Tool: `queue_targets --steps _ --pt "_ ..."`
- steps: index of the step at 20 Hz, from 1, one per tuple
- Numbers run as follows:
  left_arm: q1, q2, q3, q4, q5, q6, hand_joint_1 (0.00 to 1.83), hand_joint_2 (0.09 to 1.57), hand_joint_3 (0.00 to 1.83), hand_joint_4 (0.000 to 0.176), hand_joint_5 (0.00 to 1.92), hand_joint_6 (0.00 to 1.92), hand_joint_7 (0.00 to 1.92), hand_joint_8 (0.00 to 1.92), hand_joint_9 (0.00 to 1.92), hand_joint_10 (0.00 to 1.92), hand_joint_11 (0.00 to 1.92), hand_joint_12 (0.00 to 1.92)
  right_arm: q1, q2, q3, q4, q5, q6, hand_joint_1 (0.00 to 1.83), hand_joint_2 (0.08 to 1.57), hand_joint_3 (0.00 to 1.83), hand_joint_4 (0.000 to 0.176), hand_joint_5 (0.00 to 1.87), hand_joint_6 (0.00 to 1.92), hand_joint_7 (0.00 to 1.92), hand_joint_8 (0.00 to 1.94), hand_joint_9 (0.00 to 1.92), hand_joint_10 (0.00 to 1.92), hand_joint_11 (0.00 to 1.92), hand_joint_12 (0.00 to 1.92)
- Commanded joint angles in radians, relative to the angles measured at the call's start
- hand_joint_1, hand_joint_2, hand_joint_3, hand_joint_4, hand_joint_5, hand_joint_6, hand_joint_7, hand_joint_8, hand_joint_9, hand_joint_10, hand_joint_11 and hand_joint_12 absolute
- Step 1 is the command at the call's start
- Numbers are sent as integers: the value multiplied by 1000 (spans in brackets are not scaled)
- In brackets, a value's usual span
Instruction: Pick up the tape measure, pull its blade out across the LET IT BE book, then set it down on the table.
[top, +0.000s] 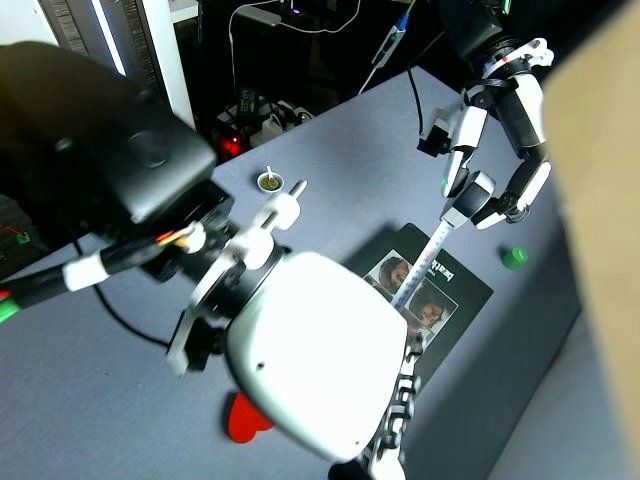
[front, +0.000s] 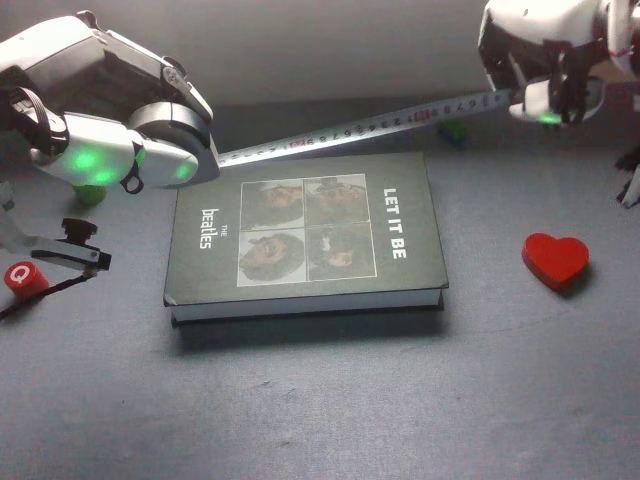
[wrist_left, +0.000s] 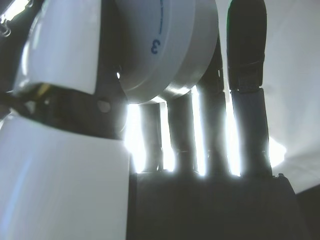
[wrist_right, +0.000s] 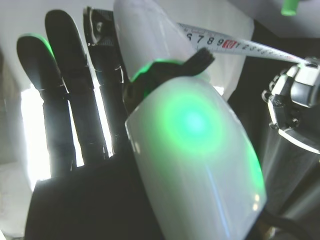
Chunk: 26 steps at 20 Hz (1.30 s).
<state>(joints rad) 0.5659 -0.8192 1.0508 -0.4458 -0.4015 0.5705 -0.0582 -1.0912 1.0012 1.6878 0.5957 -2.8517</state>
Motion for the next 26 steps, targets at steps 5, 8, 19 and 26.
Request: queue_targets --steps 5,8,19,26 --pt "-11 6 7 -1 -116 -3 1388 1071 0 0 1054 704 1056 858 1002 1124 942 999 13 48 38 -74 -2 -26 1191 1166 1 2 846 1125 928 1165 815 916 620 1372" --pt "-12 7 8 -1 -118 -3 1388 1071 0 0 1053 704 1058 855 1003 1123 943 1000 11 60 65 -74 -23 -33 1189 1169 0 4 840 1138 924 1166 808 945 623 1369" --pt "-11 7 10 -1 -121 -3 1390 1068 0 0 1034 722 1087 812 1013 1112 948 996 2 90 142 -74 -72 -35 1189 1169 0 4 837 1146 927 1159 800 949 605 1364" --pt "-9 7 7 -1 -122 -2 1390 1068 0 0 1027 730 1088 799 1019 1110 950 996 14 96 157 -77 -75 -38 1195 1166 0 0 830 1143 946 1144 799 932 604 1357"
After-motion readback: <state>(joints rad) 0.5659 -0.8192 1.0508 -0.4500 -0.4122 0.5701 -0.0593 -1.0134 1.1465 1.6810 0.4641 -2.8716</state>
